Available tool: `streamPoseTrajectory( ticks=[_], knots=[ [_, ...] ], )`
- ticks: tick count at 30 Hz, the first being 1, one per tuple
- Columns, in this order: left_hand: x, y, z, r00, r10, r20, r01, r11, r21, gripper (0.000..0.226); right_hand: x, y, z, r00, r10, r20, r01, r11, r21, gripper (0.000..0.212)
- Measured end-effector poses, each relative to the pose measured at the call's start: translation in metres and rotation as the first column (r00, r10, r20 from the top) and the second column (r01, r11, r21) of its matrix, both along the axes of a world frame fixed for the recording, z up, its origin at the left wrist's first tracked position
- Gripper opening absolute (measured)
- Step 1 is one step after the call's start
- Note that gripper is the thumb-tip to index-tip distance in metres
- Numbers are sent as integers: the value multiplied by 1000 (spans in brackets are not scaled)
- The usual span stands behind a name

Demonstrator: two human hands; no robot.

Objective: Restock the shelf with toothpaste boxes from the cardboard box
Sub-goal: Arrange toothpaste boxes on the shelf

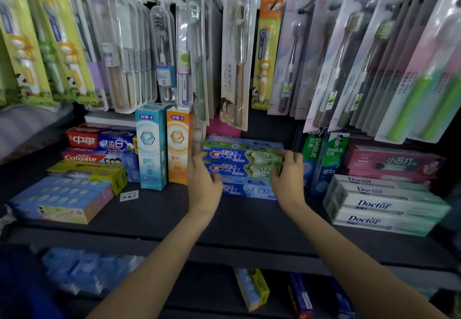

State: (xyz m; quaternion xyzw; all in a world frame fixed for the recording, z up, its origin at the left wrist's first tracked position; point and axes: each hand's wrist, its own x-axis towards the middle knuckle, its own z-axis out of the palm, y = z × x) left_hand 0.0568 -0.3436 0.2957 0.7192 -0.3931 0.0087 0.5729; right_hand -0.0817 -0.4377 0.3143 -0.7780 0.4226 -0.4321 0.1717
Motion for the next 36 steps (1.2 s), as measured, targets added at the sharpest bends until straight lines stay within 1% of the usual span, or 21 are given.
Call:
streamPoseTrajectory(
  ticks=[3,4,5,7,8,10,12,13,15,17,18,19,20,21,23,25,28,29,33,35,36],
  knots=[
    [-33,42,-15,979,-62,195,88,988,-130,43,-12,40,-18,983,183,-19,-184,975,-125,32],
    [-42,58,-28,964,-99,247,137,981,-141,42,-17,55,-26,967,249,-45,-253,950,-181,31],
    [-51,76,-44,945,-150,292,192,974,-120,40,-23,70,-36,945,316,-80,-326,918,-226,30],
    [-65,115,-83,896,-268,354,288,958,-4,37,-37,101,-62,888,431,-162,-460,847,-266,27],
    [-70,134,-106,872,-317,372,313,947,72,36,-43,116,-79,851,481,-211,-523,815,-249,25],
    [-73,169,-157,850,-375,370,307,924,230,35,-52,145,-124,757,562,-332,-630,764,-142,24],
    [-72,199,-207,878,-388,280,264,881,392,34,-61,171,-180,635,619,-463,-692,722,15,27],
    [-71,212,-229,894,-390,222,249,843,477,34,-65,182,-213,573,630,-525,-689,716,107,27],
    [-69,241,-273,917,-381,114,220,725,653,34,-72,203,-278,447,645,-620,-625,721,299,28],
    [-64,268,-315,930,-367,-13,229,551,803,37,-75,223,-341,333,699,-633,-493,702,515,40],
    [-62,279,-336,938,-342,-65,228,463,857,39,-77,234,-371,292,729,-619,-405,681,611,40],
    [-60,288,-356,947,-304,-103,225,399,889,41,-79,243,-397,269,762,-589,-305,648,698,37],
    [-59,295,-375,953,-275,-128,224,353,909,41,-81,251,-421,269,786,-557,-212,612,762,35],
    [-59,301,-396,954,-262,-147,228,315,921,41,-83,259,-445,272,801,-532,-138,580,803,34],
    [-59,307,-434,949,-253,-186,251,255,934,41,-87,269,-490,278,808,-520,-33,549,835,38],
    [-59,305,-473,942,-256,-217,280,241,929,41,-83,267,-536,309,788,-532,22,553,833,38],
    [-62,292,-523,933,-239,-271,336,300,893,44,-63,254,-600,403,709,-579,39,619,785,44],
    [-63,287,-539,931,-236,-280,347,323,881,44,-54,249,-619,405,693,-596,36,639,768,45],
    [-61,277,-583,934,-225,-279,347,381,857,40,-18,236,-676,316,615,-723,7,760,650,47],
    [-61,276,-596,934,-216,-286,351,396,848,40,-8,231,-689,296,567,-769,52,794,605,39],
    [-61,276,-598,934,-206,-292,353,401,845,40,-6,231,-692,315,538,-782,60,811,582,34]
  ],
)
